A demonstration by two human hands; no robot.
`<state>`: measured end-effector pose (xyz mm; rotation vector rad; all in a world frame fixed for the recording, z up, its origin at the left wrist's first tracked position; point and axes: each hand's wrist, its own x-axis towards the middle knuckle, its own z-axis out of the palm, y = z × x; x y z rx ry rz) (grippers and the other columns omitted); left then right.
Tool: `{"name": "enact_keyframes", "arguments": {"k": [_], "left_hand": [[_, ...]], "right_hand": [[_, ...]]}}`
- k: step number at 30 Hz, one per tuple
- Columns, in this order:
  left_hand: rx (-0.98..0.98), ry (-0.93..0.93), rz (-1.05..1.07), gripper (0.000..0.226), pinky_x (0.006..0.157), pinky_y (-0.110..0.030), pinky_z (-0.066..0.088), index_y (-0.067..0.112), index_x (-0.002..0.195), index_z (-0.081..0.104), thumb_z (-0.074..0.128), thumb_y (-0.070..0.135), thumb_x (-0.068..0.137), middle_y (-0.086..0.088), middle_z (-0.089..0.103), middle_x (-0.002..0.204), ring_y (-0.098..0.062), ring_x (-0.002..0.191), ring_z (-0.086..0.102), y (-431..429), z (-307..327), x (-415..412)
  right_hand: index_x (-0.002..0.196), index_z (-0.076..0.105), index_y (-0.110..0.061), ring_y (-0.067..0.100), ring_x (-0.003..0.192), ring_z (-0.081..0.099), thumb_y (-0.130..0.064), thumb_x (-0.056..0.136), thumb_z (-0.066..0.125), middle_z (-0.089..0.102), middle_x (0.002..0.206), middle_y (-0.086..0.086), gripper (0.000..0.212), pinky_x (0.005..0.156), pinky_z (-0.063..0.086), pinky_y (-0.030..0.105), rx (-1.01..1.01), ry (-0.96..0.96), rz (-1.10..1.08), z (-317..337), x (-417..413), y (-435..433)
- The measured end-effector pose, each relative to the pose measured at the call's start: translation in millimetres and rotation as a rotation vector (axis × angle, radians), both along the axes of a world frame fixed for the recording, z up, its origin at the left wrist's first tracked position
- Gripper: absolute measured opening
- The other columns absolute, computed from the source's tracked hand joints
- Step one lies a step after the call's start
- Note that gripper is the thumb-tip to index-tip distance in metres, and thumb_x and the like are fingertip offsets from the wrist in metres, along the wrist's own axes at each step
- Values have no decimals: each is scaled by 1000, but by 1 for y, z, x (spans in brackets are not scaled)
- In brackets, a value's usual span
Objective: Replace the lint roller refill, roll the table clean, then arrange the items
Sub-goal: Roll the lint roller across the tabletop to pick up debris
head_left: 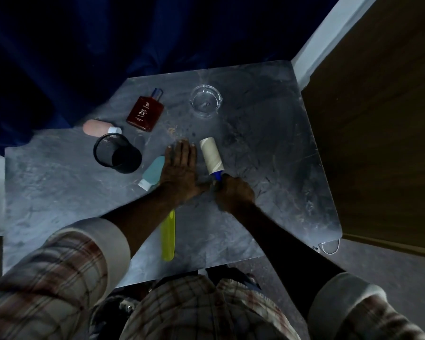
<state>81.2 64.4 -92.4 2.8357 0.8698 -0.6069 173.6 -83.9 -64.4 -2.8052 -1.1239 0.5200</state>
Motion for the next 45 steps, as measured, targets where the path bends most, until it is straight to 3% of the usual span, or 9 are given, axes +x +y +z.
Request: {"name": "enact_keyframes", "arguments": {"k": [2, 5, 10, 16, 20, 25, 33, 40, 45], "left_hand": [[5, -5, -1, 131, 132, -61, 0, 1, 167, -7, 43, 90, 84, -28, -8, 175, -44, 164, -4, -1, 0, 0], [-8, 3, 10, 132, 133, -60, -1, 1, 167, -10, 45, 89, 84, -27, -10, 175, -43, 164, -6, -1, 1, 1], [-19, -13, 7, 131, 132, -60, 0, 1, 167, -9, 42, 90, 85, -28, -10, 175, -44, 164, -6, -1, 1, 0], [-19, -14, 13, 131, 132, -59, -2, 2, 167, -7, 39, 92, 84, -27, -8, 176, -43, 165, -6, 1, -3, 0], [-2, -34, 5, 131, 132, -59, 1, 2, 168, -2, 38, 93, 83, -28, -2, 176, -44, 164, -1, 1, -6, -1], [4, -53, -2, 131, 132, -59, 2, 1, 168, 2, 42, 92, 83, -29, 2, 175, -45, 164, 3, 1, -6, -1], [13, -20, 2, 130, 133, -58, 1, 1, 167, -4, 43, 89, 85, -28, -3, 176, -44, 164, 1, -2, 0, 0], [-3, -11, 8, 128, 132, -58, 0, 1, 167, -8, 41, 88, 87, -27, -7, 176, -43, 165, -4, -3, 5, -1], [-18, -16, 20, 130, 133, -58, -1, 2, 167, -10, 41, 89, 86, -27, -9, 176, -43, 165, -5, -2, 4, -1]], "right_hand": [[87, 78, -12, 33, 63, 73, -40, 78, 81, 73, 71, 14, 30, 54, 55, 30, -4, -75, 54, -4, -1, 1], [121, 65, -17, 37, 105, 69, -37, 102, 47, 72, 114, 16, 33, 87, 54, 40, -105, 178, -7, -13, 18, 2], [126, 63, -19, 39, 116, 67, -48, 100, 49, 70, 122, 18, 42, 94, 53, 41, -63, 265, -264, -8, 58, -15], [126, 65, -15, 32, 95, 72, -48, 100, 54, 72, 114, 18, 44, 81, 58, 36, -6, 355, -533, -10, 128, -68], [126, 62, -12, 8, 61, 52, -45, 103, 52, 64, 88, 6, 41, 52, 35, 21, -27, 315, -640, -10, 162, -108], [132, 59, -3, 41, 116, 64, -31, 104, 55, 66, 126, 24, 40, 97, 52, 44, -38, 356, -637, -7, 181, -128], [125, 61, -14, 18, 73, 61, -45, 104, 51, 64, 94, 7, 39, 65, 47, 29, -59, 318, -583, -8, 157, -102], [124, 64, -10, 38, 112, 68, -44, 105, 48, 70, 121, 21, 42, 89, 51, 37, -85, 230, -282, -8, 106, -56], [119, 64, -16, 38, 106, 68, -37, 103, 42, 70, 116, 17, 34, 86, 52, 43, -147, 225, -92, -7, 64, -27]]}}
